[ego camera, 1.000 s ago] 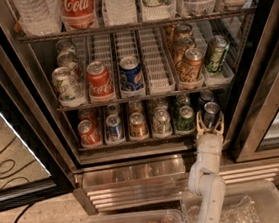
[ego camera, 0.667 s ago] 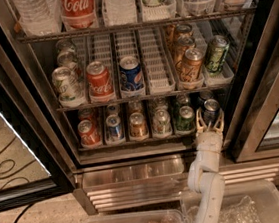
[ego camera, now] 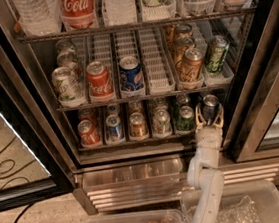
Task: Pick pepsi can from bottom shelf of fridge
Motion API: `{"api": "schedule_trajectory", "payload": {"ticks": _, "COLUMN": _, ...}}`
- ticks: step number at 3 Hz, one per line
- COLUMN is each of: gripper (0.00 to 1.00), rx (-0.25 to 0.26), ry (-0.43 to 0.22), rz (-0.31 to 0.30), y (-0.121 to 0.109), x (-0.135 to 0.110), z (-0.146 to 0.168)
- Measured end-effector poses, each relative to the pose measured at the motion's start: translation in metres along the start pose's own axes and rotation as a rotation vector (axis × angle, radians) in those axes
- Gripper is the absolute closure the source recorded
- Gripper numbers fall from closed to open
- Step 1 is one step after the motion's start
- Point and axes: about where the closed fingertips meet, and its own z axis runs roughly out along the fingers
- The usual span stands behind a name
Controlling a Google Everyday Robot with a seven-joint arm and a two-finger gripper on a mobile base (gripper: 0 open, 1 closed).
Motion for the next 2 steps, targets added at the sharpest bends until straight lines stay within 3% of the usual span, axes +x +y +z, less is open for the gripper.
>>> {"api": "schedule_trajectory", "payload": {"ticks": 2, "gripper": 1.00, "rx": -0.008, "ry": -0.006, "rz": -0.030, "y": -0.005, "x": -0.019, "z": -0.016}}
